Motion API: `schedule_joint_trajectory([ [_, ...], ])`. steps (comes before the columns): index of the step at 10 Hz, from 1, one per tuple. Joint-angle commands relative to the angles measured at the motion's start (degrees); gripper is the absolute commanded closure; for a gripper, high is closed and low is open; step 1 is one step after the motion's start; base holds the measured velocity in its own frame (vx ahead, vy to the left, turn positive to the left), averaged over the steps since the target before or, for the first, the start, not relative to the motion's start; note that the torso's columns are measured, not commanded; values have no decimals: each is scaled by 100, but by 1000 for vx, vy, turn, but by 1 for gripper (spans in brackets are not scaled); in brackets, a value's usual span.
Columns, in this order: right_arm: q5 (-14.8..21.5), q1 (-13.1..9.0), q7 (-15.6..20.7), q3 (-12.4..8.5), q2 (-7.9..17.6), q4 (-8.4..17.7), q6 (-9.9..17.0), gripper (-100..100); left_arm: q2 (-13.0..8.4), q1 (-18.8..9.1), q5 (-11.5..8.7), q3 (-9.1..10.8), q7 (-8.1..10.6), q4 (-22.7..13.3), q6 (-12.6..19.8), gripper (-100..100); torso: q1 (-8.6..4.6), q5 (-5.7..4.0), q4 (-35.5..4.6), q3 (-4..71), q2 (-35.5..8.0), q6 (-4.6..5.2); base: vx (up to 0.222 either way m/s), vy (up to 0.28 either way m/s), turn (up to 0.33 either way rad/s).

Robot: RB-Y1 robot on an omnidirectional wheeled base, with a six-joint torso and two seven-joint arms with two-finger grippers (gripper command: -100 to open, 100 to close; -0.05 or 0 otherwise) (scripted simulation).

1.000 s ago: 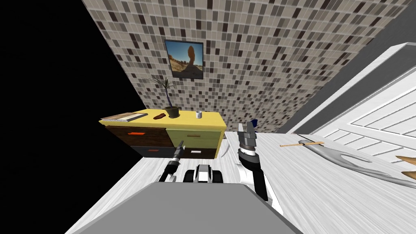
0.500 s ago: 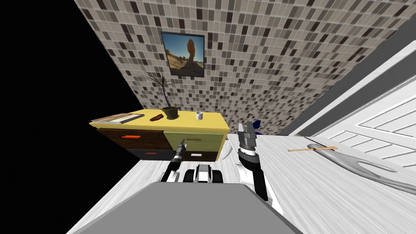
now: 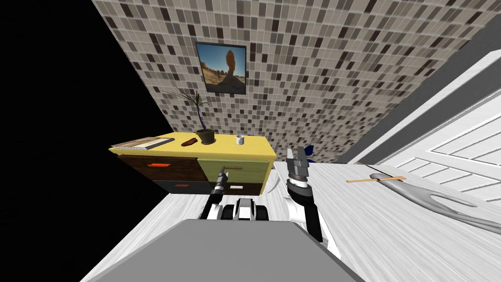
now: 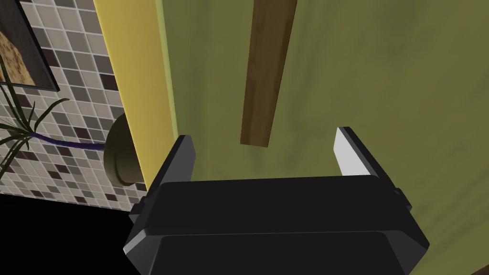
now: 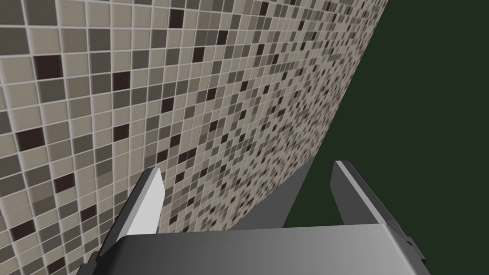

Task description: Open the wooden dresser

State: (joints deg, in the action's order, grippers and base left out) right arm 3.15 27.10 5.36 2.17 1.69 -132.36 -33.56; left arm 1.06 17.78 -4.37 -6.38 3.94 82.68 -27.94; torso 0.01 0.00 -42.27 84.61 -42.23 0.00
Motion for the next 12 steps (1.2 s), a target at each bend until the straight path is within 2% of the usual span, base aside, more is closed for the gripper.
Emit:
schedule_joint_trajectory([
  [1,0,0,0,0,0,0,0,0,97,1,-2,1,4,7,2,-100,0,0,-1,-1,-2,0,0,0,0],
  [2,0,0,0,0,0,0,0,0,127,-22,-3,15,-19,154,171,-100,1,0,-2,-4,-6,0,79,1,-3],
  [3,0,1,0,0,0,0,0,0,115,-14,-3,10,-5,66,64,-100,0,0,2,7,14,0,52,1,-1],
  [4,0,1,0,0,0,0,0,0,117,-18,-3,11,-8,76,84,100,-1,0,2,2,1,0,8,0,1],
  [6,0,-1,0,0,0,0,0,0,107,66,4,-30,-4,192,108,100,-3,8,2,-23,-35,5,-109,-14,18],
  [9,0,-3,0,0,0,1,1,0,91,192,14,-90,2,368,147,100,-5,3,-9,-19,-30,7,-214,5,3],
  [12,0,-2,0,0,0,0,0,0,78,279,20,-119,1,382,147,100,-10,-2,-2,4,1,3,-142,-2,10],
])
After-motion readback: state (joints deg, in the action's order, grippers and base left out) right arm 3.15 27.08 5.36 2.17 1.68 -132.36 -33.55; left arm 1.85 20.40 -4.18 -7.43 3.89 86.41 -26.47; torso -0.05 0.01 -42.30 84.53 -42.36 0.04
